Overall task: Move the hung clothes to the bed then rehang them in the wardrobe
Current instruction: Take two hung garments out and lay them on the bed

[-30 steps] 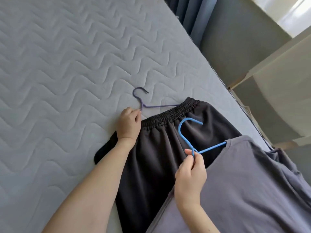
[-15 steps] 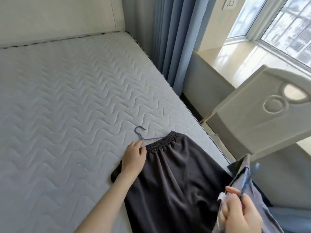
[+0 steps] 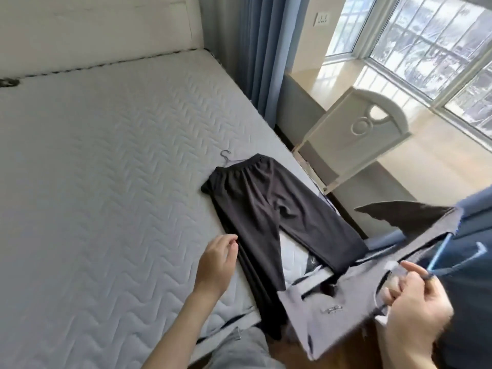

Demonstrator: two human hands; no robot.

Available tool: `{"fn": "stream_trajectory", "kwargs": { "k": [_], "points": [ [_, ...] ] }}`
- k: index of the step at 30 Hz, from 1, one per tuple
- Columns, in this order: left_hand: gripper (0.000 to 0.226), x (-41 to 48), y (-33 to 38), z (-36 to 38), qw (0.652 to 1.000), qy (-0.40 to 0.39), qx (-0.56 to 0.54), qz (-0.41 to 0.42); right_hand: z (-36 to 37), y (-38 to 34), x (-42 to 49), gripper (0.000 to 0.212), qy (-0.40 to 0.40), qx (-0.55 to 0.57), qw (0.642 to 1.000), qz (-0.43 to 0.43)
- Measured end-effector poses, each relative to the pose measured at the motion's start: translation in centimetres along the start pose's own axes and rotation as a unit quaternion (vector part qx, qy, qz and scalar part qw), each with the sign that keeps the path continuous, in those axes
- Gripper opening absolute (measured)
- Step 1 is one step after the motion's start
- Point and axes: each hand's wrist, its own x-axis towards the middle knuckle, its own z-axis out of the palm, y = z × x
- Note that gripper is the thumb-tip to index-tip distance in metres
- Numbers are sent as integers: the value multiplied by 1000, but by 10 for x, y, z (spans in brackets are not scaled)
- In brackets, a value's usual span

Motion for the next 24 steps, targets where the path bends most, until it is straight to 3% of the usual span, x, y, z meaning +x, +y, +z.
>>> {"fn": "stream_trajectory", "kwargs": {
  "k": [5, 12, 17, 22, 24],
  "points": [
    [36, -155, -30, -10, 998, -5, 44, -47, -79, -15, -70, 25, -25, 21, 999, -11],
    [33, -304, -65, -67, 987, 38, 95, -126, -116, -30, -153, 26, -87, 42, 995, -4],
    [52, -350, -94, -109, 983, 67, 87, -148, -100, -29, -206, 28, -129, 80, 988, 29],
    [42, -357, -132, -153, 976, 98, 89, -172, -52, -9, -266, 28, -183, 76, 978, 68],
    [50, -350, -151, -177, 975, 103, 93, -174, -23, 3, -294, 27, -200, 67, 974, 83]
  ]
}}
